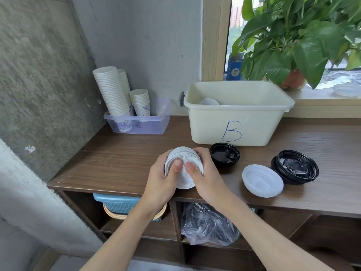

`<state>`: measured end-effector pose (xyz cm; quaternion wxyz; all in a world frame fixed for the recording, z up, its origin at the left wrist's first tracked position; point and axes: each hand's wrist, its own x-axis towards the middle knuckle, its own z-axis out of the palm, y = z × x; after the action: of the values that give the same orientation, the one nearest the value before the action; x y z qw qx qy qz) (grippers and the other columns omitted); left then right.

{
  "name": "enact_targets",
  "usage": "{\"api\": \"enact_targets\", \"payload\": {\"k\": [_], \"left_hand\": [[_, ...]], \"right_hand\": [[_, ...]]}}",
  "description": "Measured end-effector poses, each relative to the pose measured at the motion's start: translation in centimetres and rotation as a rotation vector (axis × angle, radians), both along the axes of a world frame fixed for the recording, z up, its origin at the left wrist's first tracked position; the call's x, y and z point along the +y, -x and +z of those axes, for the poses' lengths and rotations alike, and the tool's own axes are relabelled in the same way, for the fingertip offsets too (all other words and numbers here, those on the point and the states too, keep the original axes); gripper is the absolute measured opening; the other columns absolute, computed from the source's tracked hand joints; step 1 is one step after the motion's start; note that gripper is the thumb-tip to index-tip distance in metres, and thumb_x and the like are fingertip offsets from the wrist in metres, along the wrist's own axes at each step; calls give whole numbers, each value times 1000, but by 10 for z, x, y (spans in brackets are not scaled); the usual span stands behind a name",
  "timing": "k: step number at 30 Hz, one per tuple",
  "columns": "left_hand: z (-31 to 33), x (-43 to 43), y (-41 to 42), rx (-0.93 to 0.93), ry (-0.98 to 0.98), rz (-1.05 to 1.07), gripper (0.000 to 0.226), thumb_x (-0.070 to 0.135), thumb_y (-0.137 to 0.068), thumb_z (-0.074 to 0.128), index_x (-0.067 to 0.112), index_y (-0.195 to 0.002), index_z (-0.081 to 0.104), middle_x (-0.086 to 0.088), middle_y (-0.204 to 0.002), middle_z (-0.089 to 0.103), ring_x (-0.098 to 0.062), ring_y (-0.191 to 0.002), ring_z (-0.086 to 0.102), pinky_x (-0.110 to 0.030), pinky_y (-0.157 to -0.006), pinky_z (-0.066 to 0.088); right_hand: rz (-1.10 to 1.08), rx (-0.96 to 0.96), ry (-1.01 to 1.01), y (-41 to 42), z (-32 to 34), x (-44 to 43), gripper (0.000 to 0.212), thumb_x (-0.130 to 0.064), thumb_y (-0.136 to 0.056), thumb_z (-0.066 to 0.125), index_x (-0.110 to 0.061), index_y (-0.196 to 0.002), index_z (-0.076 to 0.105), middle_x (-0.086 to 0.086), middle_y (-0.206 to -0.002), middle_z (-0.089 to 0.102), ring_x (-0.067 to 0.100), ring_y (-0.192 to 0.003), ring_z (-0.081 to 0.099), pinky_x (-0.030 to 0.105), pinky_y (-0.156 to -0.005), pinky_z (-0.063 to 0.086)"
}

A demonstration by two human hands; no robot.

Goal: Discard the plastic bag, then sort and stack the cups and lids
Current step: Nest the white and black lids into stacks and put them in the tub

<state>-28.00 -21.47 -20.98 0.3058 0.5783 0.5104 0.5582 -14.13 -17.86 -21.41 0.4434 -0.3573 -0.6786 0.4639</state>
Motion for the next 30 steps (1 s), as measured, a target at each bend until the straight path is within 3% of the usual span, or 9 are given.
{"api": "enact_targets", "payload": {"k": [4,8,14,17,20,24,30], "left_hand": [[-3,-2,-4,1,-69,99,77,78,-77,50,13,-116,62,6,-105,69,-3,-99,65,-13,-80,47],[-4,-2,-6,41,-72,127,63,65,-82,52,13,-117,60,9,-107,66,-1,-100,62,-10,-81,45],[-8,-2,-5,95,-51,147,57,62,-82,50,19,-120,56,5,-115,62,-4,-104,60,-12,-83,44],[-9,-2,-4,105,-32,131,50,61,-81,51,29,-119,53,5,-117,61,-3,-106,59,-10,-84,43],[-7,-1,-4,124,-16,112,58,61,-81,51,28,-129,51,7,-118,56,1,-109,56,-6,-86,40],[-5,0,-8,125,-19,109,30,37,-87,56,40,-117,51,4,-114,56,3,-104,55,-6,-84,39],[-8,-1,-13,128,-57,143,31,25,-87,53,28,-118,52,2,-114,60,-3,-103,58,-7,-83,41]], "right_hand": [[-14,-2,-30,1,2,-2,34,-46,-86,54,-23,-108,46,-7,-101,60,7,-94,58,22,-83,47],[-30,8,-50,0,6,-3,35,-54,-82,56,-30,-106,47,-11,-100,60,2,-94,58,13,-79,44],[-18,26,15,-2,11,-5,21,-44,-85,56,-40,-104,48,-17,-104,61,-11,-94,56,5,-78,40],[-4,45,33,-3,10,-3,31,-38,-83,55,-33,-113,51,-12,-110,61,-7,-99,56,7,-84,41],[20,47,35,-4,7,0,47,-35,-83,56,-16,-126,52,-2,-119,62,8,-111,56,20,-96,42],[-4,69,44,-4,8,-1,37,-20,-84,60,-19,-120,54,-2,-113,62,4,-103,56,13,-90,41],[-72,45,-27,-1,7,-3,29,-2,-86,61,-23,-103,52,-6,-99,59,-2,-89,53,10,-81,39]]}}
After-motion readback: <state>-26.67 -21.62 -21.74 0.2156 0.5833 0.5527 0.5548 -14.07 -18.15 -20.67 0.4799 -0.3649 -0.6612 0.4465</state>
